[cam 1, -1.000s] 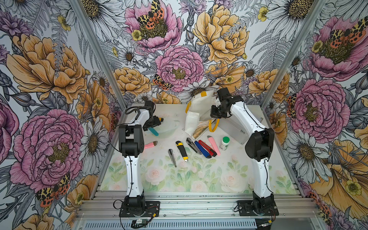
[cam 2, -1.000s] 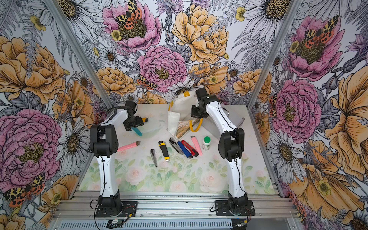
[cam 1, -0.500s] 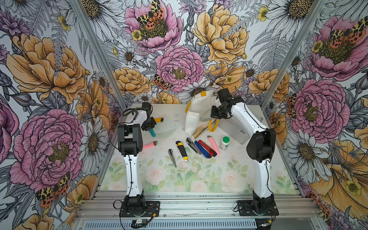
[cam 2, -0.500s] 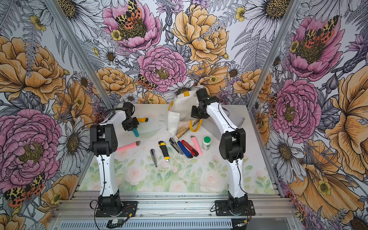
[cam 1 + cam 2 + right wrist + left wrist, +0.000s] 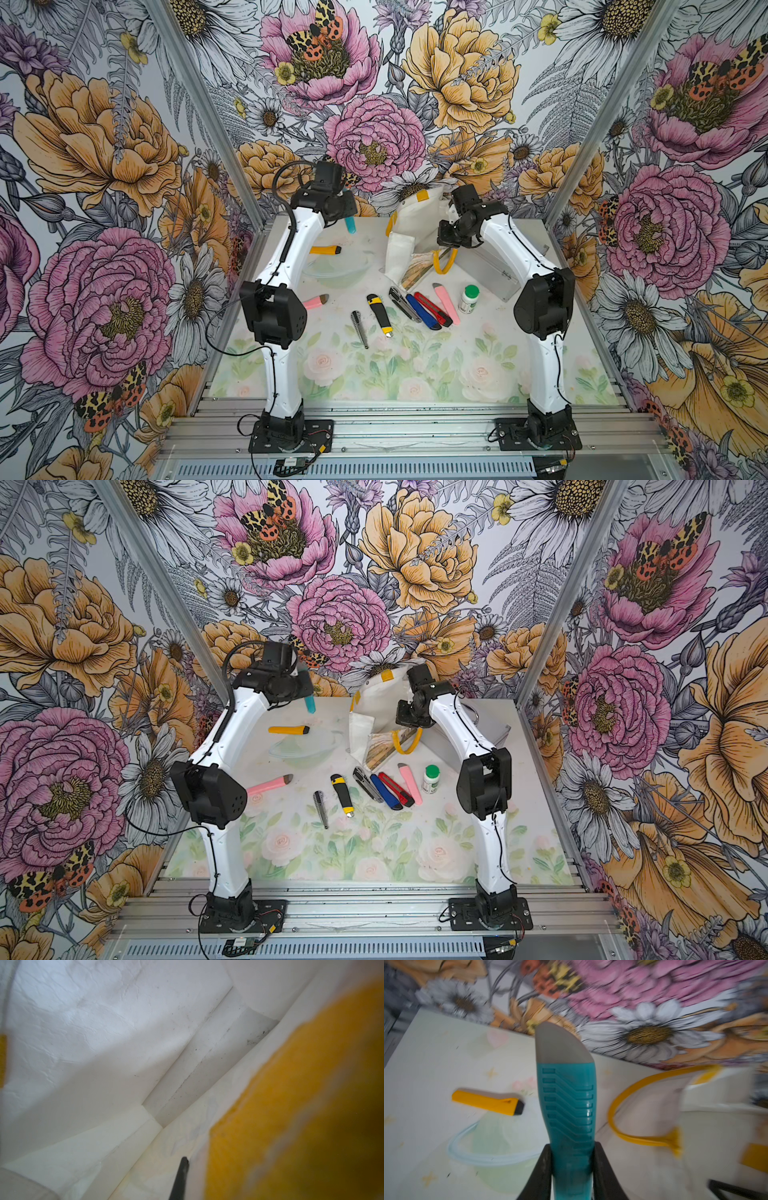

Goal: Place the art knife into the pouch
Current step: Place the utility knife in the pouch.

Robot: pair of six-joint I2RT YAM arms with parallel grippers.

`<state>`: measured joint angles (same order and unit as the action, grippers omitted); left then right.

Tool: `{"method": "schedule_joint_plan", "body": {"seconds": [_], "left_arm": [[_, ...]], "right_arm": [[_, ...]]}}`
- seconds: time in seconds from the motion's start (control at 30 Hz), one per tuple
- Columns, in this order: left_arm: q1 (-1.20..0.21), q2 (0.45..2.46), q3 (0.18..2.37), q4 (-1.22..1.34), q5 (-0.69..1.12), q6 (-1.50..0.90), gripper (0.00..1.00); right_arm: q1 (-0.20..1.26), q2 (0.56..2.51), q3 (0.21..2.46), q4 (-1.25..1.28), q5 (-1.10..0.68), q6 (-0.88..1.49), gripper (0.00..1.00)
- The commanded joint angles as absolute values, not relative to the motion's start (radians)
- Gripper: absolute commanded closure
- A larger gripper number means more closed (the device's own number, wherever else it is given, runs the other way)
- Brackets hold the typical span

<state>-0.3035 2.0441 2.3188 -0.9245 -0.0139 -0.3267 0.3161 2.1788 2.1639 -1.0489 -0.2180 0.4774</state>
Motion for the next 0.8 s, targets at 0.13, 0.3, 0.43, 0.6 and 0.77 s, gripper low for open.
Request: {"method": "schedule_joint_plan", "body": {"seconds": [0.13, 0.3, 0.43, 0.6, 0.77], "left_arm": [[-0.485, 2.259, 2.656, -0.896, 0.129, -0.243, 0.85], [-0.502, 2.338, 2.644, -0.818, 0.216, -0.314, 0.77], [-0.498, 2.329, 2.612, -0.818, 0.191, -0.303, 0.18], [-0.469, 2.250, 2.565, -0.818, 0.136, -0.268, 0.13], [-0.425, 2.088, 2.400, -0.819, 0.055, -0.229, 0.12]], "right_arm": [[0.334, 2.139, 2.147, -1.008, -0.262, 0.474, 1.00], [0.333, 2.120, 2.127, -1.006, -0.256, 0.465, 1.00], [0.334, 2.111, 2.114, -1.005, -0.249, 0.464, 1.00], [0.334, 2.110, 2.107, -0.999, -0.242, 0.467, 1.00], [0.334, 2.111, 2.100, -0.995, -0.238, 0.465, 1.00]]}}
